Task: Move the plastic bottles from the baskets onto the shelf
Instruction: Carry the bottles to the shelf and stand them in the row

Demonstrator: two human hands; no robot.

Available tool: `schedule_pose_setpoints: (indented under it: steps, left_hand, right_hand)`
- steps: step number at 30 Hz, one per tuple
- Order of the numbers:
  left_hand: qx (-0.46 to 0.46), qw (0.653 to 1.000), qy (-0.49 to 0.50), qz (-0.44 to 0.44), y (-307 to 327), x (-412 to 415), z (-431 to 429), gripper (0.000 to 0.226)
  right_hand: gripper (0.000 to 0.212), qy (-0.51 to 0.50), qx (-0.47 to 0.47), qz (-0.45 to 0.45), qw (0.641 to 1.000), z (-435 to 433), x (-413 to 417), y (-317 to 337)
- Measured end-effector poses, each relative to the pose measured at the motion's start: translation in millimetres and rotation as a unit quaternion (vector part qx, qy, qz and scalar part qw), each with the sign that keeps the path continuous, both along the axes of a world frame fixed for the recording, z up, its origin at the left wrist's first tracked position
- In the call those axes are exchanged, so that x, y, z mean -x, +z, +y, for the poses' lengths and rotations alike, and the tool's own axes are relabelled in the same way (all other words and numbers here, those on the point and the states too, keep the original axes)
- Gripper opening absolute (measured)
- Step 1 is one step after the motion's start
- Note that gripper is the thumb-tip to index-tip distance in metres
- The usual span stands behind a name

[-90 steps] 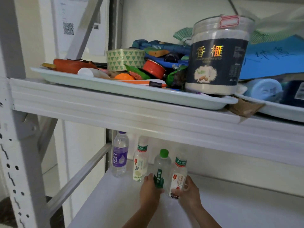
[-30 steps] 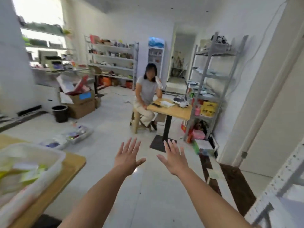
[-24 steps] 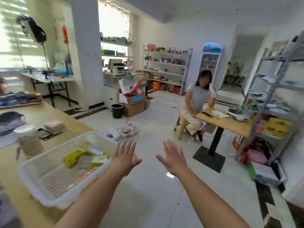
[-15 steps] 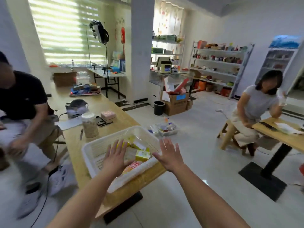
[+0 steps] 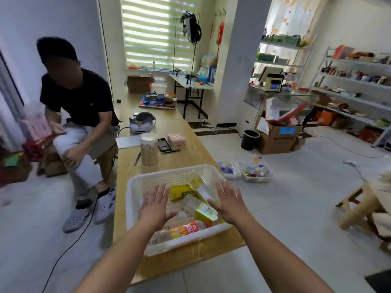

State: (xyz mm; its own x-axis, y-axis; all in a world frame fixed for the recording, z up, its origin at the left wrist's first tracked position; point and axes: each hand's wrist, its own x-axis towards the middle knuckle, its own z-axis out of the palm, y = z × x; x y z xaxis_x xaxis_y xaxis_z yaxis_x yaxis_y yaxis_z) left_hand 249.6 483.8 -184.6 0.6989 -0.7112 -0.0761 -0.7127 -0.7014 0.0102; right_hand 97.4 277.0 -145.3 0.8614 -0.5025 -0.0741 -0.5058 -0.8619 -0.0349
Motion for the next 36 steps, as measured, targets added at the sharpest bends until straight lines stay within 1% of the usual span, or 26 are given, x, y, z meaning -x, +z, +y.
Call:
schedule_pose_setpoints:
  steps: [1, 2, 4, 5, 7, 8, 11, 12, 14, 16, 19, 21, 22, 23, 26, 28, 30, 33, 36]
  left_hand:
    - [0.0, 1.0, 0.008, 0.004, -3, -3, -6, 0.088]
    - [-0.001, 1.0, 0.016, 0.009, -6, -4, -10, 0.088]
    - [-0.012, 0.999, 0.033, 0.02, -15, -6, -17, 0.089]
    - [-0.022, 0.999, 0.04, 0.025, -19, -7, -19, 0.09]
    - [-0.038, 0.997, 0.053, 0.038, -26, -13, -22, 0.091]
    - [-0.042, 0.996, 0.058, 0.046, -27, -18, -25, 0.091]
    - [-0.047, 0.995, 0.059, 0.065, -28, -40, -36, 0.09]
    - [-0.046, 0.995, 0.056, 0.068, -28, -49, -42, 0.09]
    - [-0.043, 0.995, 0.046, 0.071, -30, -67, -52, 0.091]
    - [-0.037, 0.996, 0.032, 0.076, -35, -86, -64, 0.092]
    - [-0.032, 0.994, 0.018, 0.103, -46, -112, -83, 0.093]
    - [-0.035, 0.992, 0.003, 0.117, -56, -125, -94, 0.095]
    - [-0.038, 0.992, -0.005, 0.122, -61, -131, -100, 0.095]
    - [-0.041, 0.991, -0.014, 0.125, -66, -136, -104, 0.095]
    - [-0.035, 0.992, -0.043, 0.11, -77, -149, -117, 0.092]
    - [-0.027, 0.993, -0.065, 0.094, -81, -154, -125, 0.088]
    - [-0.015, 0.992, -0.076, 0.098, -86, -155, -133, 0.083]
    - [0.005, 0.99, -0.063, 0.128, -93, -153, -141, 0.076]
    - [-0.011, 0.99, -0.073, 0.122, -97, -152, -145, 0.069]
  right_hand:
    - [0.08, 0.01, 0.001, 0.009, 1.0, -10, -6, -3]
    - [0.077, 0.019, 0.0, 0.016, 1.0, -18, -12, -6]
    - [0.077, 0.032, -0.008, 0.024, 0.999, -31, -24, -14]
    - [0.08, 0.038, -0.013, 0.028, 0.999, -35, -30, -18]
    - [0.1, 0.052, -0.022, 0.035, 0.998, -40, -41, -28]
    - [0.106, 0.058, -0.026, 0.04, 0.997, -43, -47, -34]
    - [0.088, 0.058, -0.046, 0.039, 0.996, -55, -71, -48]
    - [0.091, 0.055, -0.054, 0.038, 0.996, -59, -80, -51]
    - [0.108, 0.049, -0.061, 0.04, 0.996, -65, -96, -57]
    - [0.115, 0.04, -0.073, 0.041, 0.996, -69, -110, -63]
    - [0.115, 0.019, -0.098, 0.05, 0.994, -80, -128, -74]
    - [0.103, 0.0, -0.117, 0.065, 0.991, -87, -136, -85]
    - [0.094, -0.008, -0.127, 0.067, 0.99, -88, -139, -91]
    - [0.09, -0.015, -0.137, 0.059, 0.989, -90, -142, -95]
    - [0.097, -0.039, -0.153, 0.034, 0.987, -92, -154, -105]
    - [0.103, -0.058, -0.16, 0.044, 0.984, -93, -161, -107]
    - [0.105, -0.08, -0.178, 0.054, 0.979, -95, -166, -108]
    - [0.105, -0.106, -0.203, 0.061, 0.972, -97, -171, -111]
    - [0.104, -0.131, -0.206, 0.064, 0.968, -98, -174, -111]
